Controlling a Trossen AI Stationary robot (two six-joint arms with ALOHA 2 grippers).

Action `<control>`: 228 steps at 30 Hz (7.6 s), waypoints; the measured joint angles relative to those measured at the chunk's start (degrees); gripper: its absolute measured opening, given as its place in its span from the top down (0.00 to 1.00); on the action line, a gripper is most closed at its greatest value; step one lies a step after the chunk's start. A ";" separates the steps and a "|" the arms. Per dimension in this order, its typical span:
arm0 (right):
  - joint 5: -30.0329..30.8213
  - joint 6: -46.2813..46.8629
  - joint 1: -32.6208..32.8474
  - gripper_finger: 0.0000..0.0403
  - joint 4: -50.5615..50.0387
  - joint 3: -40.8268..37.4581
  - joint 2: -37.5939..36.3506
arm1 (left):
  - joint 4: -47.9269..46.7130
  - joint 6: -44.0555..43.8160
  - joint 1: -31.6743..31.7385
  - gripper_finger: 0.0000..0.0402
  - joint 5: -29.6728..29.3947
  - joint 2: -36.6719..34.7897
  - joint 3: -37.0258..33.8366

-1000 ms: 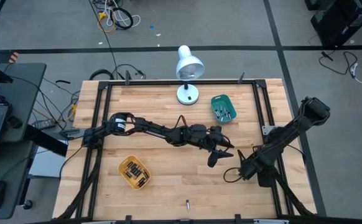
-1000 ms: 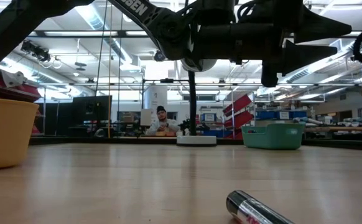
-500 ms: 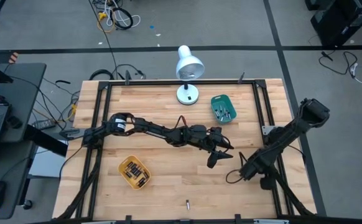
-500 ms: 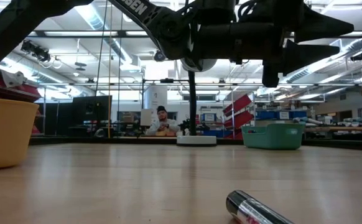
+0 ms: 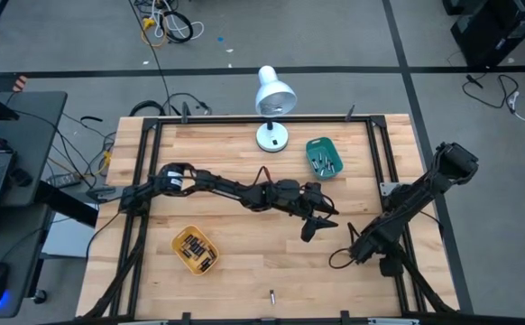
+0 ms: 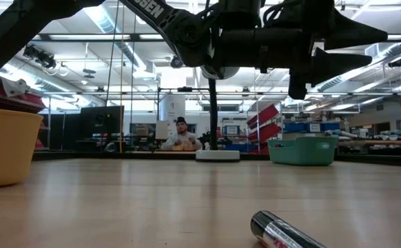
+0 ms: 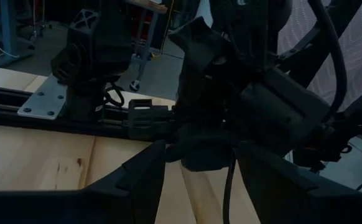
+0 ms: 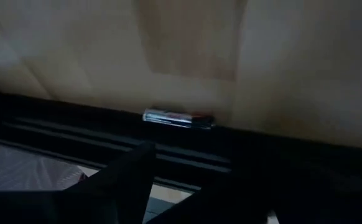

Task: Sort batteries
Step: Put the right silver battery into the green bin, then put the silver battery into the green bin

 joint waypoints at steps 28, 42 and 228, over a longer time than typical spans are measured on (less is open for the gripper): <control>-15.07 35.90 2.78 0.99 28.02 -6.14 0.88 | -1.62 -1.70 0.72 0.46 3.40 0.00 3.76; -8.96 37.92 3.46 1.00 25.85 -8.82 0.67 | -4.59 -1.64 0.06 0.46 3.03 0.00 3.76; 17.58 12.78 -48.83 0.50 9.95 24.09 -30.63 | -50.46 32.47 -19.08 0.59 -0.15 -21.66 -12.08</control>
